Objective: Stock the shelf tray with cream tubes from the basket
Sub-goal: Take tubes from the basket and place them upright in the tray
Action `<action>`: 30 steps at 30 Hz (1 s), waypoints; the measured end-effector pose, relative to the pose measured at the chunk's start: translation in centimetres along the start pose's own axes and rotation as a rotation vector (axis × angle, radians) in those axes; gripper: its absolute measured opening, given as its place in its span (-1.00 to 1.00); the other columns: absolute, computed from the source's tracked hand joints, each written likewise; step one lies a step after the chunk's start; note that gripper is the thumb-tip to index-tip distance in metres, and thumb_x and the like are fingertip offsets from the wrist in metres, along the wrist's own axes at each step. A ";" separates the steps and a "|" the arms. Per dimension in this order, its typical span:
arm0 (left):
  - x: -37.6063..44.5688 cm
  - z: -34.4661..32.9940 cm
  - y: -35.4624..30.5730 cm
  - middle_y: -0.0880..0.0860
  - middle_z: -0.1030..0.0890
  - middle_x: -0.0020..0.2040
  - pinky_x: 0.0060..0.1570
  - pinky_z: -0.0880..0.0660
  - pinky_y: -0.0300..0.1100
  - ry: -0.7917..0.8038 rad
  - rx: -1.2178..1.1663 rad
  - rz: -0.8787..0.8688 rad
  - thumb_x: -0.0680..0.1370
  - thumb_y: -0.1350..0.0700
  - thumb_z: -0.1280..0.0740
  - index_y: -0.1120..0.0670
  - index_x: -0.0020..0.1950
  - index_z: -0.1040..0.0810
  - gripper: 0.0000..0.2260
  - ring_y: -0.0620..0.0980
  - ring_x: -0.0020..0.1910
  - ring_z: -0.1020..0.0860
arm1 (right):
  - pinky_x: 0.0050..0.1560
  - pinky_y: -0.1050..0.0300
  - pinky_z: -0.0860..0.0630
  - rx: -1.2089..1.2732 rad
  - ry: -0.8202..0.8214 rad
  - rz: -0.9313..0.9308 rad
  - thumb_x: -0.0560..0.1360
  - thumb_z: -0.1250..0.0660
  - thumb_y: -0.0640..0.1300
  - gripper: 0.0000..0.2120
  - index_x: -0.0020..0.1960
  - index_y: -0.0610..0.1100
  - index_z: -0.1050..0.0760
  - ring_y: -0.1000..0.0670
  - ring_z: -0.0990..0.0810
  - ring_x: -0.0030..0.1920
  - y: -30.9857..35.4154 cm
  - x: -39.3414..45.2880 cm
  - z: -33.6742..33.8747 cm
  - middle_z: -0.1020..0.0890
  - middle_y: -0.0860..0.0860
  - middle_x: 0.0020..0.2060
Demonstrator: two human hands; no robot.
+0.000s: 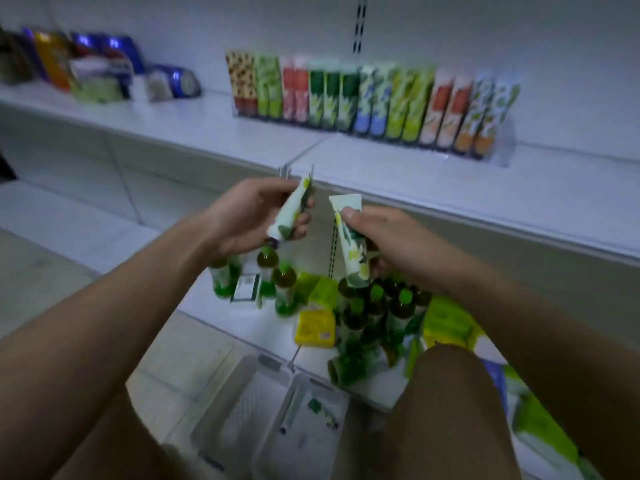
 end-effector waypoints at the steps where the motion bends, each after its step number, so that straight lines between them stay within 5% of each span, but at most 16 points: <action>1: 0.0 -0.7 -0.9 0.08 -0.46 -0.20 -0.45 -0.46 -0.24 -0.004 0.086 0.056 0.56 0.13 -0.15 0.20 0.14 -0.40 -0.78 -0.05 -0.41 -0.43 | -0.31 0.12 -0.48 -0.011 -0.002 0.034 0.54 -0.21 0.26 -0.51 0.05 -0.16 -0.57 -0.13 -0.57 -0.20 1.3 -0.5 0.8 -0.64 -0.21 -0.02; 3: -0.3 -1.9 -2.3 0.04 -0.41 -0.29 -0.60 -0.29 -0.32 0.011 0.230 0.167 0.60 0.05 -0.14 0.18 0.17 -0.45 -0.74 -0.10 -0.49 -0.32 | -0.34 0.15 -0.46 -0.061 -0.011 0.092 0.55 -0.22 0.23 -0.42 0.11 -0.34 -0.48 -0.11 -0.50 -0.22 3.7 -1.5 2.5 -0.55 -0.35 -0.03; 5: -0.5 -3.3 -3.8 0.01 -0.44 -0.32 -0.60 -0.30 -0.35 0.139 0.307 0.182 0.58 -0.11 -0.22 0.10 0.14 -0.55 -0.67 -0.14 -0.49 -0.32 | -0.35 0.18 -0.45 -0.096 -0.038 0.141 0.56 -0.22 0.22 -0.46 0.14 -0.28 -0.51 -0.06 -0.50 -0.20 5.7 -2.2 4.3 -0.53 -0.35 0.04; 8: 0.4 -5.7 -6.8 0.02 -0.52 -0.26 -0.55 -0.34 -0.32 0.207 0.441 0.042 0.51 -0.16 -0.36 0.05 0.02 -0.60 -0.71 -0.13 -0.48 -0.35 | -0.35 0.19 -0.45 -0.099 -0.102 0.201 0.59 -0.24 0.12 -0.69 0.18 -0.03 -0.57 0.05 -0.53 -0.23 8.0 -3.0 7.0 -0.63 -0.11 -0.08; 11: 3.1 -7.9 -9.5 0.09 -0.58 -0.20 -0.52 -0.34 -0.24 0.046 0.532 -0.110 0.58 -0.10 -0.26 0.14 0.04 -0.52 -0.69 -0.07 -0.46 -0.40 | -0.34 0.17 -0.46 -0.138 -0.178 0.217 0.59 -0.26 0.04 -0.80 0.16 0.06 -0.57 0.10 -0.55 -0.30 9.4 -3.1 10.1 -0.62 0.14 -0.27; 14: 5.8 -10.3 -11.9 0.14 -0.61 -0.22 -0.48 -0.43 -0.19 -0.060 0.531 -0.233 0.63 0.03 -0.14 0.24 0.01 -0.50 -0.71 -0.03 -0.43 -0.49 | -0.36 0.17 -0.45 -0.200 -0.259 0.212 0.57 -0.30 -0.01 -0.84 0.07 -0.04 -0.59 0.06 -0.55 -0.33 10.3 -2.9 14.1 -0.64 0.01 -0.26; 18: 9.0 -13.1 -14.3 0.14 -0.58 -0.32 -0.38 -0.50 -0.17 -0.136 0.514 -0.289 0.59 0.08 -0.23 0.19 -0.03 -0.51 -0.82 0.04 -0.39 -0.56 | -0.39 0.16 -0.47 -0.260 -0.421 0.170 0.55 -0.36 -0.14 -0.91 0.00 -0.15 -0.54 0.01 -0.57 -0.35 10.5 -2.6 20.2 -0.68 -0.18 -0.19; 22: 11.8 -15.6 -16.7 0.06 -0.63 -0.24 -0.38 -0.50 -0.24 -0.113 0.660 -0.423 0.58 0.09 -0.34 0.15 -0.02 -0.57 -0.87 0.00 -0.27 -0.64 | -0.40 0.18 -0.50 -0.345 -0.530 0.109 0.53 -0.38 -0.22 -0.93 -0.04 -0.22 -0.54 -0.02 -0.60 -0.37 9.9 -1.6 25.7 -0.66 -0.20 -0.25; 27: 14.9 -16.9 -18.5 0.00 -0.69 -0.14 -0.13 -0.54 -0.23 -0.105 0.793 -0.540 0.50 0.09 -0.42 0.07 -0.10 -0.64 -0.93 -0.12 -0.13 -0.63 | -0.50 0.39 -0.41 -0.536 -0.677 0.061 0.57 -0.30 -0.24 -0.90 -0.03 -0.23 -0.59 -0.04 -0.61 -0.36 8.4 1.1 30.1 -0.65 -0.18 -0.25; 30: 16.7 -17.3 -18.7 0.02 -0.70 -0.16 -0.11 -0.59 -0.24 -0.064 0.781 -0.590 0.47 0.14 -0.45 0.10 -0.10 -0.66 -0.95 -0.10 -0.15 -0.64 | -0.32 0.22 -0.54 -0.665 -0.777 0.100 0.56 -0.26 -0.28 -0.89 -0.02 -0.19 -0.57 -0.09 -0.63 -0.28 7.7 3.2 31.1 -0.64 -0.17 -0.22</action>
Point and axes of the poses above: each hand's wrist, its own x-axis towards the middle knuckle, its own z-axis out of the back of the hand, y = z × x, the point moved 4 cm from there along x, towards the middle knuckle
